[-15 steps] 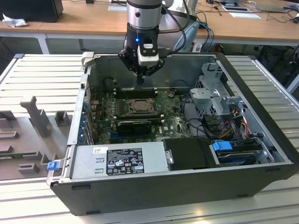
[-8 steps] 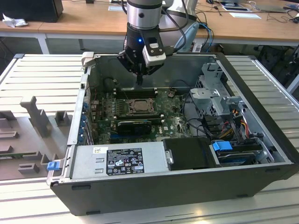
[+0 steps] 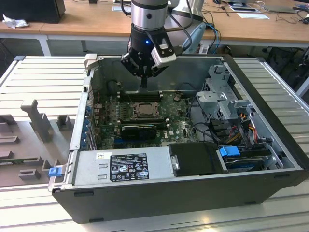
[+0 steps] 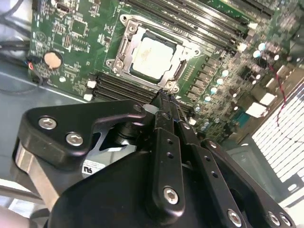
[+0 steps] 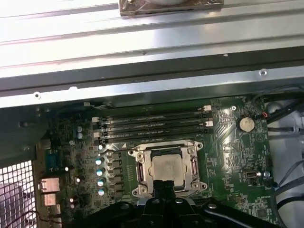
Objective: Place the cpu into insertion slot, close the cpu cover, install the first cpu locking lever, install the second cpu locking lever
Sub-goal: 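Install the first cpu locking lever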
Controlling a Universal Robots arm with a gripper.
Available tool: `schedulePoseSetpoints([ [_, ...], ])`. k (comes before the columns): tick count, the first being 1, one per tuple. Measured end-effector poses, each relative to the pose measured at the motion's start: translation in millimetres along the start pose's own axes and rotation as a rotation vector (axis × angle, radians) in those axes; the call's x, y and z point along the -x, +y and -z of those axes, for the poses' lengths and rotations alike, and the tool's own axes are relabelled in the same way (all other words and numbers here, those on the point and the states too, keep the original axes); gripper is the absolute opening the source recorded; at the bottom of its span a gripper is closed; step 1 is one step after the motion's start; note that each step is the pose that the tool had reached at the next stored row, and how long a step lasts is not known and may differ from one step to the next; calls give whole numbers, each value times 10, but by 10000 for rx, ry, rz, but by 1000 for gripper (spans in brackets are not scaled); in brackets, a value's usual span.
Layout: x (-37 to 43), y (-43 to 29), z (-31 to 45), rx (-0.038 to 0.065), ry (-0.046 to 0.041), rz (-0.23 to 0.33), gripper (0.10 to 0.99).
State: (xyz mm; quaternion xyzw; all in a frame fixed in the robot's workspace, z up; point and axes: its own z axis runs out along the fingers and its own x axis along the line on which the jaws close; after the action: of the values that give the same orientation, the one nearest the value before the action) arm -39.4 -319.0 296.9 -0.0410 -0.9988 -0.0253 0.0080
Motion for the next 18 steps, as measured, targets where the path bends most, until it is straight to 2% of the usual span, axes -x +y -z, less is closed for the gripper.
schedulePoseSetpoints([
  [10,0,0,0,-31,85,1709,106],
  [18,0,0,0,-52,143,2873,106],
])
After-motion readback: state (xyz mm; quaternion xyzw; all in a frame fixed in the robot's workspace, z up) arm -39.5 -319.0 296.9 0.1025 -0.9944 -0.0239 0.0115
